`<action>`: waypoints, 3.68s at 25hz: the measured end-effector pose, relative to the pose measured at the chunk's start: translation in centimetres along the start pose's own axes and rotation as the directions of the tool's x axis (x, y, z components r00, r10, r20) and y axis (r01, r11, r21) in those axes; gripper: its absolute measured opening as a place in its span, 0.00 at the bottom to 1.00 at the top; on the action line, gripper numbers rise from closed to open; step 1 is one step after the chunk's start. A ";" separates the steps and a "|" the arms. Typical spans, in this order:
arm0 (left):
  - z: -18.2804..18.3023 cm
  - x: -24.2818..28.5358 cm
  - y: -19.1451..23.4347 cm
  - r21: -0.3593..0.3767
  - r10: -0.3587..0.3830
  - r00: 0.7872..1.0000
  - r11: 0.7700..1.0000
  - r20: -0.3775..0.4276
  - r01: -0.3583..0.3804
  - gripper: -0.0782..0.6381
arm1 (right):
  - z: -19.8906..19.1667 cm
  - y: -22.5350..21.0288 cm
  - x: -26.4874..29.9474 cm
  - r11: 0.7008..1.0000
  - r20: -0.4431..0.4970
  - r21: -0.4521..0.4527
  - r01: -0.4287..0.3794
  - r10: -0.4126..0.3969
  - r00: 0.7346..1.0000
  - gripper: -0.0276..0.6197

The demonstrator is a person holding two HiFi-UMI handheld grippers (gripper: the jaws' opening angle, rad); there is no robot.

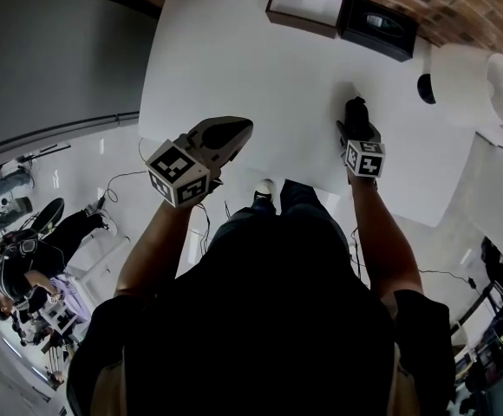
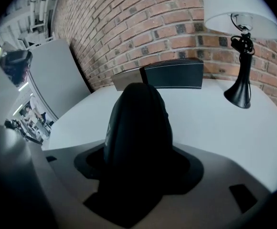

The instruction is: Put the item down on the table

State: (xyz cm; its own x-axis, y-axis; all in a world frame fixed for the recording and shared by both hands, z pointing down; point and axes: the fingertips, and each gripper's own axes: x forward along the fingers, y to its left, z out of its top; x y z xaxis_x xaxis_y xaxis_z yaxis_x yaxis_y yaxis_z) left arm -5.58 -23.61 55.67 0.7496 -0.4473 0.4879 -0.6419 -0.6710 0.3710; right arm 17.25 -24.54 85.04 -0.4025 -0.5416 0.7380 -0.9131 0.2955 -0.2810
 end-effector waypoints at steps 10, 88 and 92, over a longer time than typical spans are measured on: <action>-0.5 0.1 0.2 -0.018 0.004 1.000 1.000 0.003 -0.003 0.13 | 0.3 0.3 0.6 0.999 -0.005 -0.050 0.006 -0.007 1.000 0.54; 5.1 -7.3 -3.5 0.142 -0.137 0.979 0.983 0.152 0.116 0.13 | 8.0 4.3 -15.1 0.991 0.157 0.030 0.128 -0.131 0.979 0.49; 5.3 -8.3 -3.4 0.151 -0.136 0.977 0.982 0.166 0.111 0.13 | 9.6 6.1 -17.2 0.994 0.200 0.033 0.102 -0.107 0.974 0.46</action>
State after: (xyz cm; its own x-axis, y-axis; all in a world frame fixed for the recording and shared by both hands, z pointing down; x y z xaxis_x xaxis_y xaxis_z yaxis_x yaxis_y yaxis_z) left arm -8.78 -20.75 46.18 0.8463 -0.4436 0.2948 -0.5227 -0.7983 0.2991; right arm 18.01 -20.95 64.76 -0.3075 -0.7167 0.6259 -0.9511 0.2123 -0.2243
